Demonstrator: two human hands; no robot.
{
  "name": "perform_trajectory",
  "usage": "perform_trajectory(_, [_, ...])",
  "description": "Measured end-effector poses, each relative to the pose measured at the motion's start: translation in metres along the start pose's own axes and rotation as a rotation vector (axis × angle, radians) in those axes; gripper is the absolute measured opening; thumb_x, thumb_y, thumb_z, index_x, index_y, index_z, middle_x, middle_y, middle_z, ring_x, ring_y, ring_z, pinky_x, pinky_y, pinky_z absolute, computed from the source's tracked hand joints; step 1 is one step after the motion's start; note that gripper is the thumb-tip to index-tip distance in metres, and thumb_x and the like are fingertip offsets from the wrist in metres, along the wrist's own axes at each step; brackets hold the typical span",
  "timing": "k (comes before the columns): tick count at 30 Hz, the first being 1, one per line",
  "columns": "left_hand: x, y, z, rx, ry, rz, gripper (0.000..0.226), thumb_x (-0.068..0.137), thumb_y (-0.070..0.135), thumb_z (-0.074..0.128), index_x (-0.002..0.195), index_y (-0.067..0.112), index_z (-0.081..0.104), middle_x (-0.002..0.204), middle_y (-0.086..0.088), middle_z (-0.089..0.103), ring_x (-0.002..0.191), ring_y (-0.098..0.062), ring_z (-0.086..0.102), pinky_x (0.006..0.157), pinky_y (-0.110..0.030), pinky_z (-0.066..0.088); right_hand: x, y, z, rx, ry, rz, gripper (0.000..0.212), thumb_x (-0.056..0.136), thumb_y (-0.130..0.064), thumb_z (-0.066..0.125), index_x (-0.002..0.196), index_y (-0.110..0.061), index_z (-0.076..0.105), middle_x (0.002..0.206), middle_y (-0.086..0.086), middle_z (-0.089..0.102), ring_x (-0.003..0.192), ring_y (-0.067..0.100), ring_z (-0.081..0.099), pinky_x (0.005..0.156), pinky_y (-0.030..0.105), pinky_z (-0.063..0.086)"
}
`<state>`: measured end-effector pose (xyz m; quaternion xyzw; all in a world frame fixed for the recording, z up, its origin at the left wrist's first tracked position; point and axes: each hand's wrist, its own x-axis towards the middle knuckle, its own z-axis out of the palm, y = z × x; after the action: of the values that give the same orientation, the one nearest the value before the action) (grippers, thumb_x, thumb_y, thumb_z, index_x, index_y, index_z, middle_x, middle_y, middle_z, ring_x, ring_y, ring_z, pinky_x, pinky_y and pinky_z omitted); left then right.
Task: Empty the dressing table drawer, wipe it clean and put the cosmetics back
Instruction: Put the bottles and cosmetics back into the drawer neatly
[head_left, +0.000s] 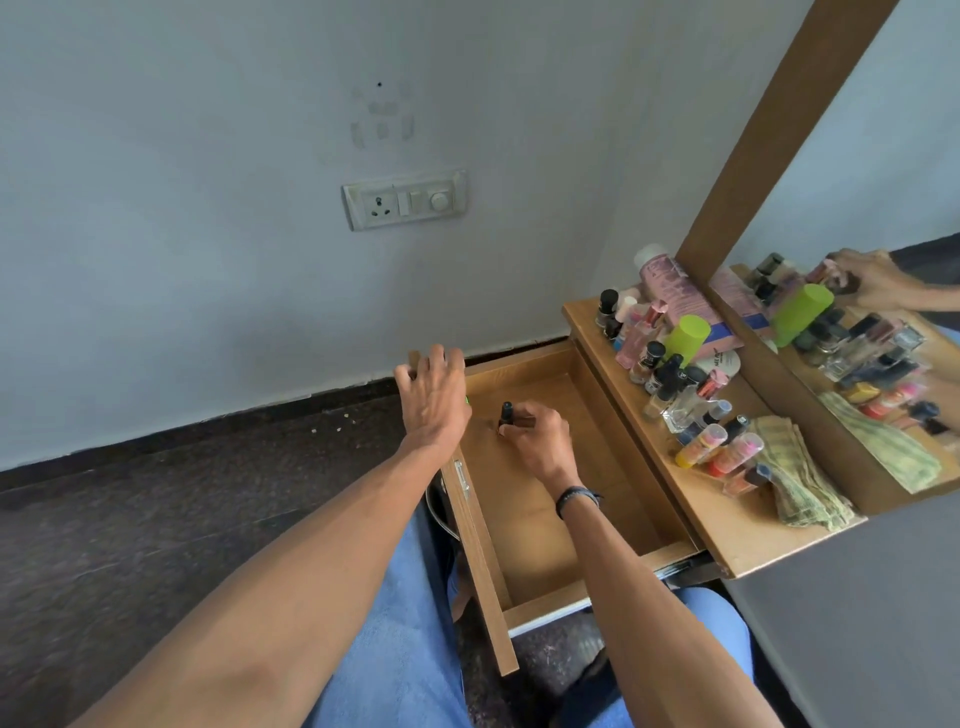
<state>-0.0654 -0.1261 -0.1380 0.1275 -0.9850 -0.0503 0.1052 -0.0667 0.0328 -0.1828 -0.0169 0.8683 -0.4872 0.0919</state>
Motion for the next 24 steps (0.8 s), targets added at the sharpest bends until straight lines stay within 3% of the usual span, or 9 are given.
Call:
perform_trajectory(10, [0.000, 0.000, 0.002, 0.026, -0.013, -0.003, 0.043, 0.076, 0.016, 0.079, 0.115, 0.022, 0.063, 0.114, -0.001, 0.057, 0.099, -0.021, 0.058, 0.086, -0.040, 0.032, 0.035, 0.001, 0.036, 0.081, 0.063, -0.039, 0.035, 0.088, 0.002, 0.071, 0.118, -0.016, 0.071, 0.119, 0.000, 0.071, 0.109, 0.013, 0.066, 0.102, 0.030, 0.052])
perform_trajectory(17, [0.000, -0.001, 0.002, 0.008, -0.007, 0.010, 0.043, 0.077, 0.015, 0.078, 0.117, 0.021, 0.063, 0.115, -0.001, 0.059, 0.101, -0.021, 0.058, 0.087, -0.040, 0.033, 0.031, 0.005, 0.052, 0.153, 0.200, -0.055, 0.041, 0.081, 0.008, 0.073, 0.096, -0.027, 0.058, 0.104, -0.005, 0.066, 0.101, 0.012, 0.066, 0.091, 0.027, 0.054])
perform_trajectory(24, [0.000, -0.002, 0.002, -0.013, 0.000, 0.005, 0.042, 0.077, 0.015, 0.079, 0.116, 0.022, 0.065, 0.114, 0.000, 0.060, 0.100, -0.021, 0.059, 0.087, -0.040, 0.032, 0.032, 0.003, 0.054, 0.139, 0.149, -0.066, 0.031, 0.086, 0.006, 0.070, 0.103, -0.019, 0.064, 0.099, -0.009, 0.070, 0.096, 0.005, 0.066, 0.087, 0.019, 0.052])
